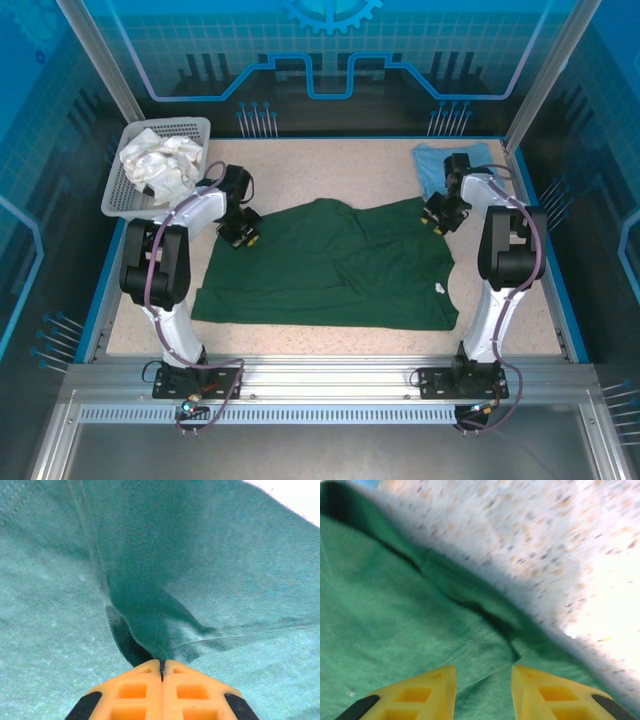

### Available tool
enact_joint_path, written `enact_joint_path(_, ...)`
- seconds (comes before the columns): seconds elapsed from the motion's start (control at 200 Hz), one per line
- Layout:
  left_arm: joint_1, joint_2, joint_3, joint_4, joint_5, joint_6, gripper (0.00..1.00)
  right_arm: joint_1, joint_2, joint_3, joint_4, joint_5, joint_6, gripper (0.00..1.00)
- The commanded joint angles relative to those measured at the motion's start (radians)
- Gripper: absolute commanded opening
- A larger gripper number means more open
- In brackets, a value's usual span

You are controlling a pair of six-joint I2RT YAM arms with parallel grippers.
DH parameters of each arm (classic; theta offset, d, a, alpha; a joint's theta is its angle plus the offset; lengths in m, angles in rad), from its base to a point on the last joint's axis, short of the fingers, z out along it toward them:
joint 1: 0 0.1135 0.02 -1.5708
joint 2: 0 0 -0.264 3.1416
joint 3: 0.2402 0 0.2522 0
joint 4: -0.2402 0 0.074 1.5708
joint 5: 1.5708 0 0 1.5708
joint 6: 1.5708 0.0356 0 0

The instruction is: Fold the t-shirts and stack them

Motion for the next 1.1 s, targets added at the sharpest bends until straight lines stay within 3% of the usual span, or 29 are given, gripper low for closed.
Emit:
enact_joint_path(0.0,0.004,-0.023,0.034,-0.047,-0.033,0.056,0.0,-0.032,0.03,0.045,-0.055,0.047,-0.018,0.36)
enact_joint_path(0.505,0.0,0.003,0.054,-0.037,-0.011,0.059,0.0,-0.03,0.084,0.082,-0.047,0.018,-0.038,0.35)
enact_joint_path(1.09,-0.007,0.03,0.06,-0.02,0.007,0.063,0.0,0.006,-0.052,-0.036,0.048,0.059,-0.041,0.36)
